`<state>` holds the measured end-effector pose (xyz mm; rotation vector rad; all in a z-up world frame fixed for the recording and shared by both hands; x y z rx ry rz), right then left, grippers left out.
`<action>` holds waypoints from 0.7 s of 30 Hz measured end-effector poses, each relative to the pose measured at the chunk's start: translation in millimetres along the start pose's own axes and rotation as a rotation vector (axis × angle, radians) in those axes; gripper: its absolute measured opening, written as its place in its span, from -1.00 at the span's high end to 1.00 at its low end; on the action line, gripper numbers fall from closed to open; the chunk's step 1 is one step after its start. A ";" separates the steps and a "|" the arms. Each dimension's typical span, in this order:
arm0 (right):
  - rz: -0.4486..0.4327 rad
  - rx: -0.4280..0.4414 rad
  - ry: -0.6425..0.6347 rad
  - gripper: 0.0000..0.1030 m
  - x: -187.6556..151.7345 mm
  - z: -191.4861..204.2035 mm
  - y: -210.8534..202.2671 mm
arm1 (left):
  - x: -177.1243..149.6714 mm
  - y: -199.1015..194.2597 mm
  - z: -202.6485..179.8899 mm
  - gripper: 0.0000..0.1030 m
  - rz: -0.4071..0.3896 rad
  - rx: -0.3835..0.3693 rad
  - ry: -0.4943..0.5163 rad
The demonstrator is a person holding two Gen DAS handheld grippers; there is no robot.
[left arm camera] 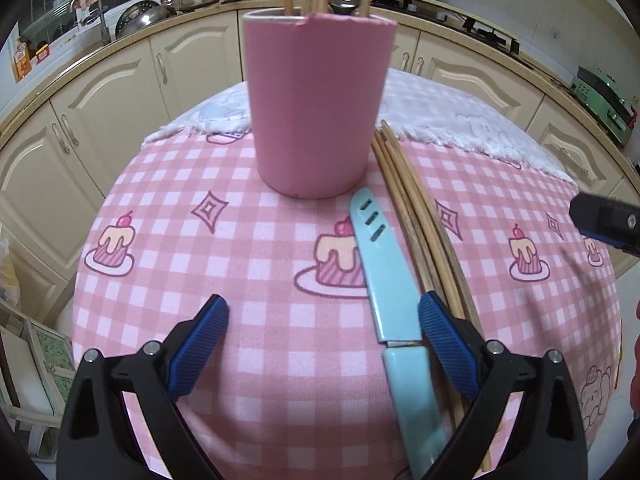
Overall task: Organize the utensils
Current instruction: 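Grasp the light-blue knife with the left tool while the right tool grasps a chopstick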
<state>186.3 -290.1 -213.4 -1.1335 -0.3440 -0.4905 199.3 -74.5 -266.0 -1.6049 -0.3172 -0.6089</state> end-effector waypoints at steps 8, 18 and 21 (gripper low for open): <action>0.042 -0.018 -0.033 -0.88 -4.1 6.0 10.4 | 8.7 9.4 -12.1 -0.83 0.027 0.024 0.060; 0.060 -0.045 -0.039 -0.88 -7.3 1.1 8.1 | 5.0 -0.8 -31.4 0.32 0.013 -0.013 0.161; 0.104 -0.058 -0.082 -0.88 -13.3 8.3 16.1 | -6.4 -10.3 -24.2 0.39 0.021 -0.055 0.178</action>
Point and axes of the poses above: each gripper's, at about its wrist camera, not at the fingertips, and y roughly the way its jaws point, z to its left, x to its top, the point moved 5 cm from there along y, roughly the way its jaws point, and after that the axes turned 2 degrees about x, right-handed, at the moved point
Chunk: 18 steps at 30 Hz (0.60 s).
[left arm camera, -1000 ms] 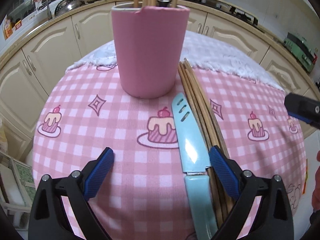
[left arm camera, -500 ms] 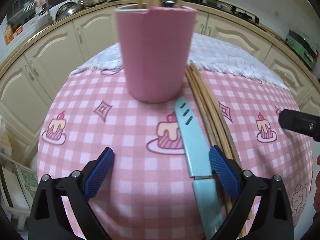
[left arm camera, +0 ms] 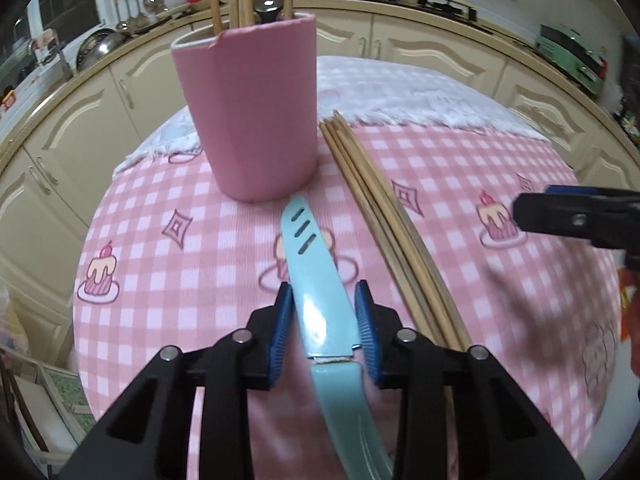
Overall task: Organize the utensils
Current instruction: 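Grasp the light-blue knife with the left tool while the right tool grasps a chopstick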
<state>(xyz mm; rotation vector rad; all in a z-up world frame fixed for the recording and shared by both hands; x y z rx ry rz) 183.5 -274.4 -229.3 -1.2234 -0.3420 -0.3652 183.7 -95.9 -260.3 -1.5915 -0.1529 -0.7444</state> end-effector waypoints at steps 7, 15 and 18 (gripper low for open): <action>0.058 -0.098 -0.142 -0.88 0.7 28.7 28.5 | -10.7 -6.9 15.5 0.37 -0.003 -0.029 0.027; 0.089 -0.172 -0.189 -0.88 1.3 36.6 42.4 | -17.7 -12.8 25.6 0.29 -0.012 -0.034 0.007; 0.105 -0.193 -0.210 -0.87 0.2 40.0 42.4 | -20.2 -14.5 25.7 0.28 -0.011 -0.036 -0.005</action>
Point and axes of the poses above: each gripper's, at about its wrist camera, not at the fingertips, and y roughly the way its jaws point, z to its left, x to its top, the point moved 5 cm from there along y, roughly the way its jaws point, and after that the axes turned 2 degrees about x, right-handed, at the moved point
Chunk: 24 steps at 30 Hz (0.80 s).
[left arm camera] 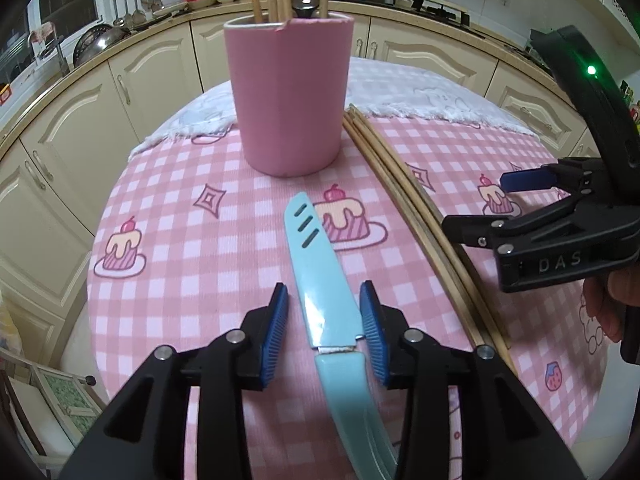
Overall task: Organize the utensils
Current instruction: 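Grasp the light-blue knife with the left tool while the right tool grasps a chopstick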
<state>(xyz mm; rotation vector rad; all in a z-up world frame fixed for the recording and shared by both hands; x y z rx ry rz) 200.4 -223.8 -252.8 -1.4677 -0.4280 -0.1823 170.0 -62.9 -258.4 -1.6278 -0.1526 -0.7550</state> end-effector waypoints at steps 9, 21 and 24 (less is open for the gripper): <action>0.047 -0.008 -0.063 -0.59 11.7 11.0 4.6 | -0.3 0.2 0.5 0.31 -0.005 -0.017 -0.008; 0.164 0.025 -0.056 -0.08 66.2 15.8 24.4 | 10.8 8.7 1.9 0.37 0.108 -0.040 0.016; 0.189 0.028 -0.094 0.18 78.4 21.8 28.6 | 17.8 13.1 1.8 0.38 0.175 -0.056 0.020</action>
Point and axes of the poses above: each gripper's, at about its wrist camera, not at the fingertips, and y roughly the way its jaws point, z to its left, x to its top, the point moved 5 cm from there along y, roughly the way its jaws point, and after that the axes turned 2 degrees about x, right-handed, at the moved point
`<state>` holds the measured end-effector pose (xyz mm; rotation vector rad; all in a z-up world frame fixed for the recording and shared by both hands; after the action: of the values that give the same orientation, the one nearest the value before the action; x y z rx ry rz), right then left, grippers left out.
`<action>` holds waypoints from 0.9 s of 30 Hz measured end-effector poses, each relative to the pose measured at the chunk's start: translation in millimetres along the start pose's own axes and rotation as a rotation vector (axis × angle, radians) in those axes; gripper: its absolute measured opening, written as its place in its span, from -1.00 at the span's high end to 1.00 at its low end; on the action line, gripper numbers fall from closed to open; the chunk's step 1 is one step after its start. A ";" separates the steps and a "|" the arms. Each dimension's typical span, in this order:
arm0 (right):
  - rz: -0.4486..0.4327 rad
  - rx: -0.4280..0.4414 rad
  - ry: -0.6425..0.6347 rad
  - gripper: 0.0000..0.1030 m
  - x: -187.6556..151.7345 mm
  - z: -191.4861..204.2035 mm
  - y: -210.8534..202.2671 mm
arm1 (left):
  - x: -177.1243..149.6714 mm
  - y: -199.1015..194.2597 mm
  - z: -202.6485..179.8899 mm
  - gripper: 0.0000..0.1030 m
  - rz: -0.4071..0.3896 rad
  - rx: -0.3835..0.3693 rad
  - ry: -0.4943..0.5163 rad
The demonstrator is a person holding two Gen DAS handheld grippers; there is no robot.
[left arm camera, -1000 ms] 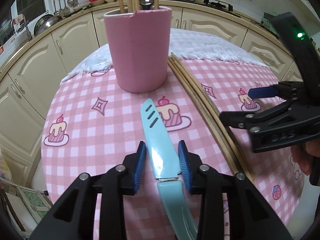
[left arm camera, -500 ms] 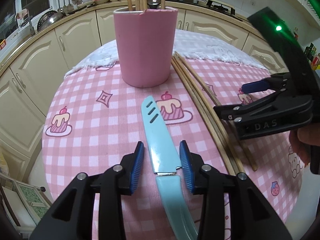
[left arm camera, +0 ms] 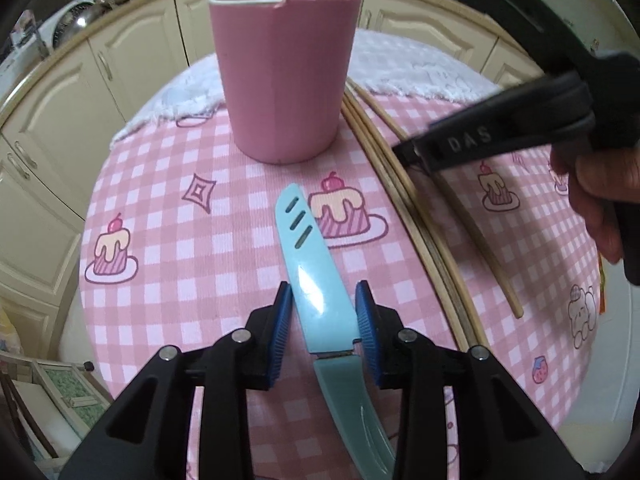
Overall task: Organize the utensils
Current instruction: 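Grasp the light-blue knife with the left tool while the right tool grasps a chopstick, then lift the knife and chopstick and drop both into the pink cup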
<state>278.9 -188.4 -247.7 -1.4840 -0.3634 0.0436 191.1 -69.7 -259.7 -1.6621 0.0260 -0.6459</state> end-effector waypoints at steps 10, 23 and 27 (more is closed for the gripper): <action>-0.098 0.097 0.071 0.88 -20.3 -17.8 -9.8 | 2.5 0.3 2.9 0.51 0.000 -0.038 0.013; -0.463 0.275 0.201 0.88 -73.3 -46.6 -94.5 | -6.8 -68.3 4.3 0.52 -0.293 -0.063 -0.008; -0.569 0.298 0.212 0.88 -80.8 -48.1 -112.8 | 0.7 -84.4 4.5 0.52 -0.396 -0.081 -0.024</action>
<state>193.5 -265.7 -156.7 -1.0382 -0.5681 -0.4901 165.1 -48.1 -182.2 -1.7687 -0.3042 -0.9318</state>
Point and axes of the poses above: each gripper's, at about its wrist camera, not at the fingertips, and y roughly the way its jaws point, z to its left, x to its top, the point moved 5 cm from there along y, roughly the way its jaws point, and after that the axes turned 2 degrees about x, right-handed, at the moved point
